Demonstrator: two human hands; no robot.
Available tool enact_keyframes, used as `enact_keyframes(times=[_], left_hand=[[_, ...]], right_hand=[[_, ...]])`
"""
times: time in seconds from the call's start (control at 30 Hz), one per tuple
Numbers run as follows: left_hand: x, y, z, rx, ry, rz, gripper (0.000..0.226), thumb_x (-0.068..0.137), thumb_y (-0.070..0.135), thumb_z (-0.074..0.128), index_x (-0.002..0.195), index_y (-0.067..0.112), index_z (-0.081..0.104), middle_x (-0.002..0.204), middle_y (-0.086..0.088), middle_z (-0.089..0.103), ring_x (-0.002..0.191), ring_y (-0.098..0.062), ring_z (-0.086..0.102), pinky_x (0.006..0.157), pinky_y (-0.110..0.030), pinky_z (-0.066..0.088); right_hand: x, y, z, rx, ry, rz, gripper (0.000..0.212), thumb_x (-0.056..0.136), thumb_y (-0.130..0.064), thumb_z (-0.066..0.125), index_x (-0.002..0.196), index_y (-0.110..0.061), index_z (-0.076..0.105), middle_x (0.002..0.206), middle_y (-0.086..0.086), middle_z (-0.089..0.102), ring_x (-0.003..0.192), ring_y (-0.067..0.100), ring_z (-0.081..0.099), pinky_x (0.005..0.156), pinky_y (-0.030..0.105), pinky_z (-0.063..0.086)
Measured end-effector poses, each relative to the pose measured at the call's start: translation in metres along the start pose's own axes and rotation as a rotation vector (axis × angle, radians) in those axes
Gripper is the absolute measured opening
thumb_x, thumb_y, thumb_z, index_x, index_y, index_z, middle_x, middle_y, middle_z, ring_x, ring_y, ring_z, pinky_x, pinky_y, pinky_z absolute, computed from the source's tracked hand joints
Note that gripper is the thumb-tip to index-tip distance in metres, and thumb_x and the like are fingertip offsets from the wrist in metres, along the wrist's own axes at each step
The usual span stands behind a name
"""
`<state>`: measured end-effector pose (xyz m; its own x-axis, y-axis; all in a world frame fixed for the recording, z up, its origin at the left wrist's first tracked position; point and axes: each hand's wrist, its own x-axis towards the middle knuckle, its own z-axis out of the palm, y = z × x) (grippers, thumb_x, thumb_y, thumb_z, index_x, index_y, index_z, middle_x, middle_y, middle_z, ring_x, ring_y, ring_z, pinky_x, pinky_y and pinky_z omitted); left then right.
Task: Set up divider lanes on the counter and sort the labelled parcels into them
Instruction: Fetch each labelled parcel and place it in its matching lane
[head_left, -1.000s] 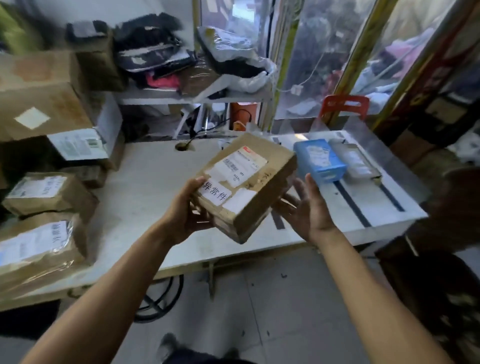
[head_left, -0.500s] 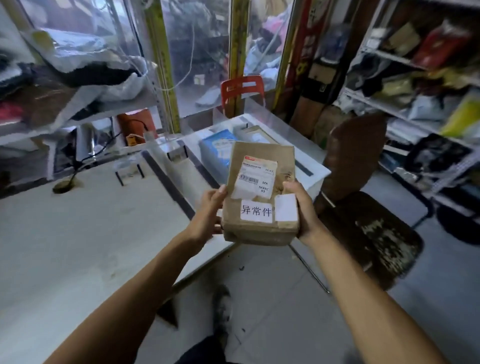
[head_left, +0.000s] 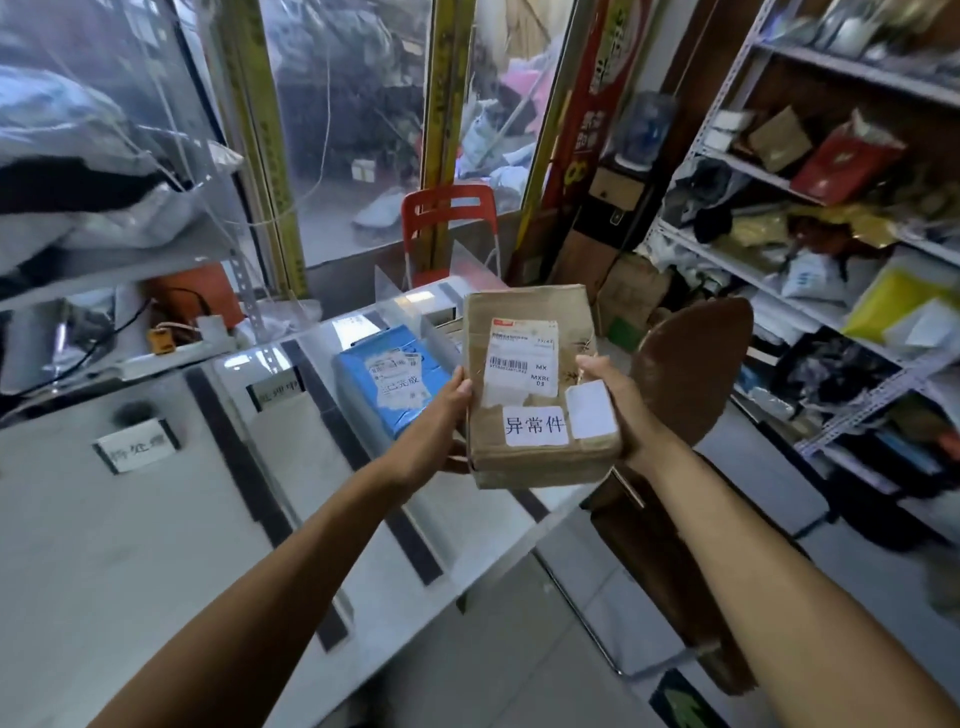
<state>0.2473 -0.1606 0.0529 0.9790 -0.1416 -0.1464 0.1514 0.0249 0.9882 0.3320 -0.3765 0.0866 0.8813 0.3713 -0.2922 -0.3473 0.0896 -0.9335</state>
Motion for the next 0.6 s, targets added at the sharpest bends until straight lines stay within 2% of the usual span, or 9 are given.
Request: enact_keyframes(times=[0.07,0.13,0.17,0.23,0.3,0.4,0.53,0.6], left_hand=[[0.025,0.001,-0.004,-0.008,0.006,-0.007,0.034,0.104,0.059,0.022,0.136,0.061,0.032,0.134,0.008,0.062,0.112,-0.019,0.068,0.082,-0.033,0.062],[0.049,0.003,-0.005,-0.033,0.045,-0.032,0.027,0.107,0.054,0.021,0.126,0.064,0.037,0.128,0.012,0.064,0.109,-0.019,0.069,0.078,-0.032,0.062],[0.059,0.005,-0.004,-0.049,0.069,-0.047,0.025,0.108,0.052,0.021,0.122,0.063,0.04,0.124,0.015,0.064,0.107,-0.018,0.069,0.075,-0.03,0.061],[0.08,0.006,-0.003,-0.082,0.104,-0.066,0.025,0.109,0.049,0.024,0.117,0.061,0.044,0.117,0.021,0.065,0.106,-0.017,0.068,0.072,-0.028,0.06],[0.104,0.005,-0.002,-0.099,0.15,-0.081,0.025,0.109,0.047,0.027,0.12,0.058,0.046,0.116,0.02,0.066,0.103,-0.015,0.068,0.071,-0.026,0.059],[0.144,0.005,-0.003,-0.119,0.226,-0.089,0.032,0.11,0.042,0.029,0.139,0.044,0.043,0.13,0.004,0.062,0.109,-0.018,0.065,0.069,-0.025,0.059],[0.193,0.007,0.001,-0.091,0.38,-0.123,0.025,0.111,0.036,0.03,0.125,0.046,0.048,0.124,0.005,0.062,0.113,-0.021,0.062,0.08,-0.035,0.055],[0.213,0.005,0.003,-0.072,0.439,-0.147,0.03,0.111,0.034,0.031,0.135,0.036,0.049,0.128,-0.001,0.063,0.117,-0.024,0.061,0.086,-0.041,0.055]], right_hand=[[0.025,-0.014,-0.006,-0.009,-0.042,-0.013,0.025,0.106,-0.021,0.04,0.116,-0.01,0.061,0.096,0.007,0.077,0.087,0.023,0.075,0.074,0.034,0.06],[0.052,-0.026,-0.016,-0.037,-0.024,-0.041,0.022,0.107,-0.015,0.038,0.1,-0.012,0.059,0.075,-0.001,0.075,0.071,0.013,0.073,0.066,0.032,0.058],[0.065,-0.031,-0.021,-0.063,-0.029,-0.041,0.021,0.107,-0.015,0.039,0.107,-0.009,0.06,0.083,0.003,0.077,0.078,0.017,0.075,0.071,0.034,0.06],[0.095,-0.036,-0.033,-0.12,-0.051,-0.04,0.038,0.103,-0.024,0.049,0.135,-0.005,0.055,0.12,0.019,0.072,0.111,0.035,0.069,0.095,0.049,0.057],[0.131,-0.037,-0.048,-0.162,-0.095,-0.019,0.054,0.097,-0.031,0.056,0.146,-0.008,0.049,0.134,0.023,0.063,0.123,0.043,0.061,0.105,0.056,0.049],[0.184,-0.044,-0.062,-0.246,-0.105,0.007,0.046,0.102,-0.028,0.052,0.144,-0.009,0.051,0.134,0.022,0.064,0.121,0.042,0.063,0.104,0.055,0.05],[0.246,-0.048,-0.08,-0.322,-0.146,-0.004,0.043,0.1,-0.03,0.058,0.14,-0.015,0.057,0.129,0.013,0.07,0.118,0.035,0.067,0.105,0.053,0.051],[0.272,-0.051,-0.087,-0.332,-0.198,-0.018,0.036,0.103,-0.024,0.055,0.137,-0.017,0.06,0.127,0.011,0.071,0.117,0.034,0.067,0.103,0.05,0.053]])
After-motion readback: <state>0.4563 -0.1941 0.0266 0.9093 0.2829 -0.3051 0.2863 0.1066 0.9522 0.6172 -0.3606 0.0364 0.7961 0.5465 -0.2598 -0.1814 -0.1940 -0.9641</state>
